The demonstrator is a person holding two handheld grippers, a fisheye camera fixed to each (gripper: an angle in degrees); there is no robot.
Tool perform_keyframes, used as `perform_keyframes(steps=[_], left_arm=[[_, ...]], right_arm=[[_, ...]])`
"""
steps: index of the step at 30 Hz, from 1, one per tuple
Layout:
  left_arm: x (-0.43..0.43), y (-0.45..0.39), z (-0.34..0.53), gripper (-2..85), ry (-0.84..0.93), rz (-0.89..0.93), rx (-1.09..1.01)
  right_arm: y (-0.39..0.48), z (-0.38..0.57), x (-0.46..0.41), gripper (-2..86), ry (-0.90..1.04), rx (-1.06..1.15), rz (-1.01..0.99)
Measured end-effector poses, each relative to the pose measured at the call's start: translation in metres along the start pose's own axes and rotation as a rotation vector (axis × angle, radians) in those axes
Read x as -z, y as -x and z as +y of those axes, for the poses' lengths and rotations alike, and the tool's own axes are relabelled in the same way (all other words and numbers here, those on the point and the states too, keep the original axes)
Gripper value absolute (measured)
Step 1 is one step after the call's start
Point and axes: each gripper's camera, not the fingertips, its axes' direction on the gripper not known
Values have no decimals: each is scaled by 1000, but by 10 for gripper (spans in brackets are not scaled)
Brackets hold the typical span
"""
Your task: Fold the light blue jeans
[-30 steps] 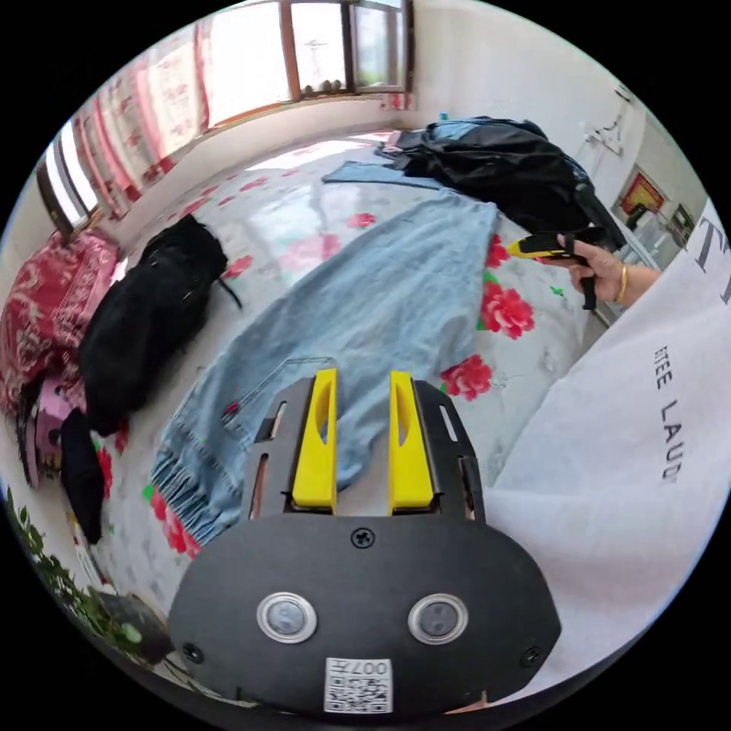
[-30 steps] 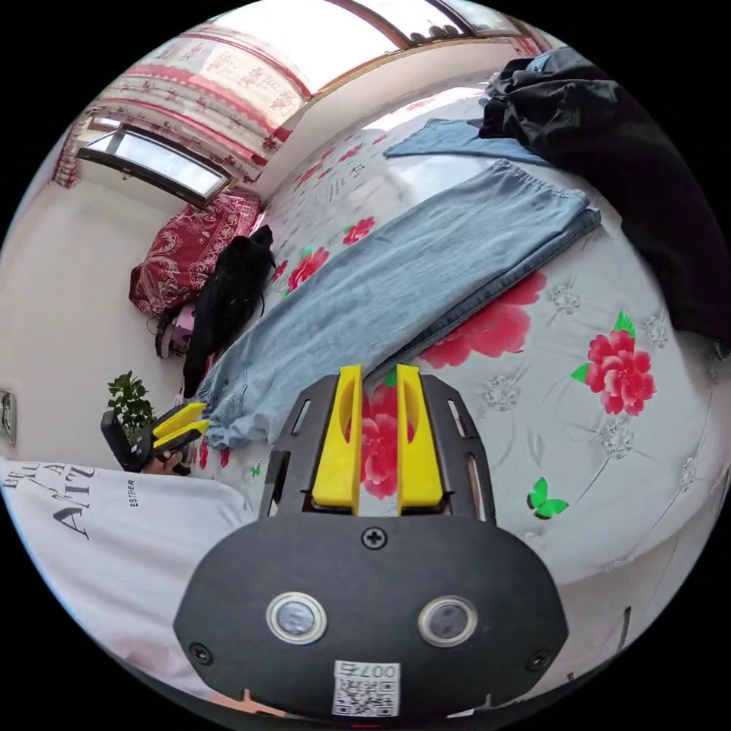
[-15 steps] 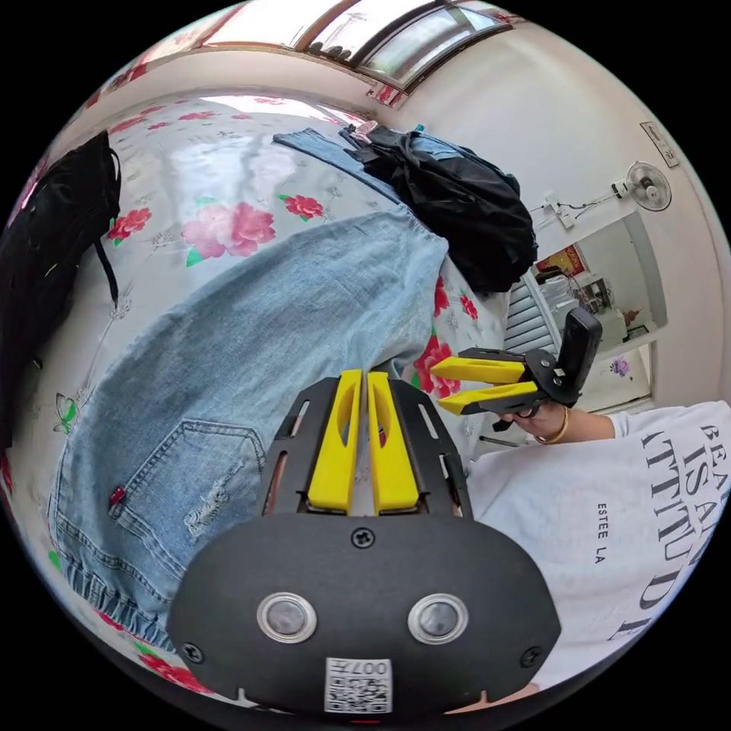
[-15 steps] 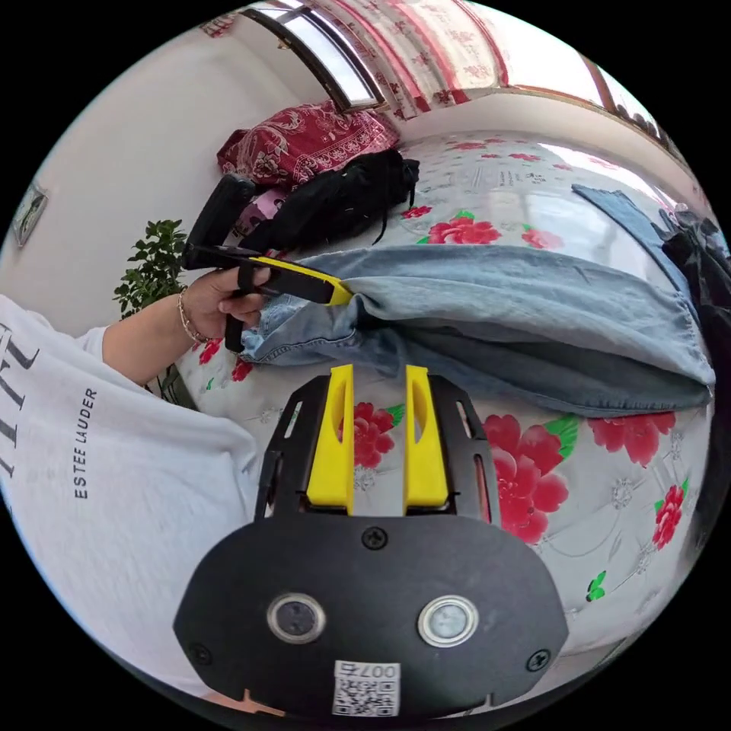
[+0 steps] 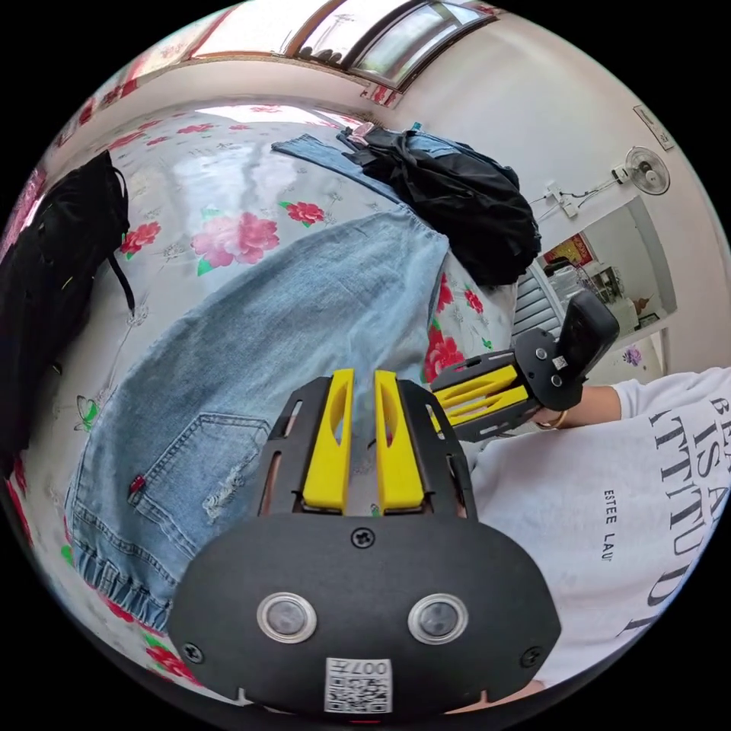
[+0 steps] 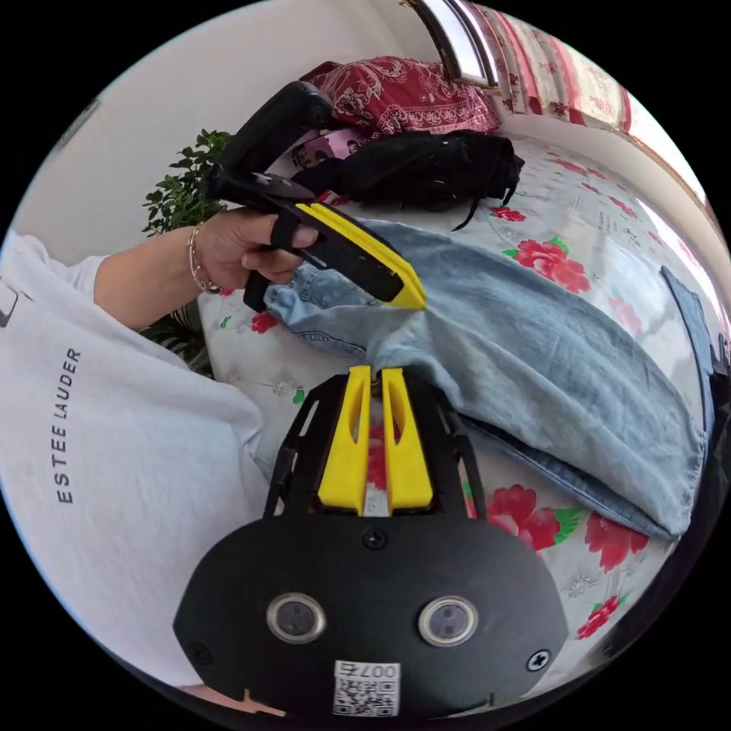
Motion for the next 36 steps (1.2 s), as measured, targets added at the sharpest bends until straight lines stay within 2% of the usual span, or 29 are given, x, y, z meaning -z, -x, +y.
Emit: perform_keyframes(steps=[4, 8, 11, 15, 17, 20, 25, 29, 33, 36], left_arm=[[32, 25, 49, 55, -31, -195, 114], [54, 72, 121, 41, 60, -445, 368], [75, 98, 173, 3, 124, -549, 537], [114, 111, 222, -5, -24, -456, 698], [135, 113, 248, -1, -118, -416, 764], [153, 114, 278, 14, -204, -376, 844], [176, 117, 338, 56, -368, -259, 1044], [196, 113, 386, 79, -496, -190, 1188], [209, 107, 421, 89, -575, -178, 1255], [210, 109, 442, 108, -620, -137, 1284]], right_arm=[[2, 60, -24, 7, 122, -25, -81], [-20, 94, -28, 14, 90, -192, -169], [-56, 109, -5, 24, 63, -310, -180], [-136, 149, 66, 42, -140, -585, 33], [-209, 189, 117, 54, -288, -844, 117], [-287, 238, 166, 71, -471, -1103, 179], [-364, 283, 184, 85, -635, -1367, 174], [-387, 281, 183, 50, -788, -1409, 171], [-415, 262, 175, 14, -714, -1455, 25], [-402, 215, 195, 4, -766, -1234, -40]])
